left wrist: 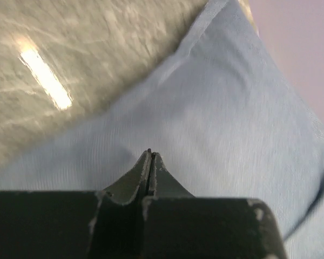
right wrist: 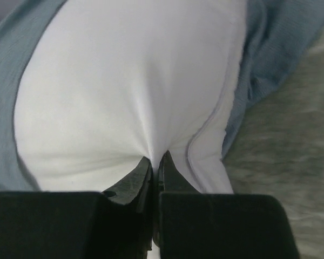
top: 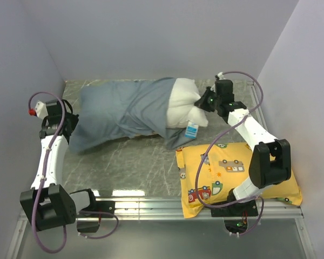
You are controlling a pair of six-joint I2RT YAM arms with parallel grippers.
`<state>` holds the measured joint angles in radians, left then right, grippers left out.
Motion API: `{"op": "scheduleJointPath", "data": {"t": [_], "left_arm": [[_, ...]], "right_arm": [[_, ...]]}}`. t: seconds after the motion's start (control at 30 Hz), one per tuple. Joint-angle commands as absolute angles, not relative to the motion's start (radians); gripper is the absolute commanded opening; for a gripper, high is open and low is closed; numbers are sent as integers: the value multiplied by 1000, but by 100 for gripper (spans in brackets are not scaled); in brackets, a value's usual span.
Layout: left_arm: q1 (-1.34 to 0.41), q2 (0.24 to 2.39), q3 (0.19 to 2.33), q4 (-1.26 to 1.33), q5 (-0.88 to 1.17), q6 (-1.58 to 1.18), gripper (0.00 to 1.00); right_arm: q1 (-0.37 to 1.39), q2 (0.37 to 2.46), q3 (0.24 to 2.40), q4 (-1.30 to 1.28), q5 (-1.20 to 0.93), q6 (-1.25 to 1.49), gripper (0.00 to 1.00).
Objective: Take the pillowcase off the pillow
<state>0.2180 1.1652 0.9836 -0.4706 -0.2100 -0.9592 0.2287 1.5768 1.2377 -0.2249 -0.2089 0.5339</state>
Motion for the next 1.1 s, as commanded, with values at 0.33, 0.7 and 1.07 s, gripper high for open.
{"op": "scheduleJointPath", "data": {"t": [0.33,0.7,1.07], "left_arm": [[-130,1175,1276,-434,-208,-718,59],[-367,1629,1613,-322,-131,-467,77],[-480,1884,1729,-212,-183,-347,75]], "right_arm": [[357,1503,1052,-100,-83,496,53],[312,1342,1112,-199,-38,460,85],[190,1882,1592,-291,-247,520,87]]}}
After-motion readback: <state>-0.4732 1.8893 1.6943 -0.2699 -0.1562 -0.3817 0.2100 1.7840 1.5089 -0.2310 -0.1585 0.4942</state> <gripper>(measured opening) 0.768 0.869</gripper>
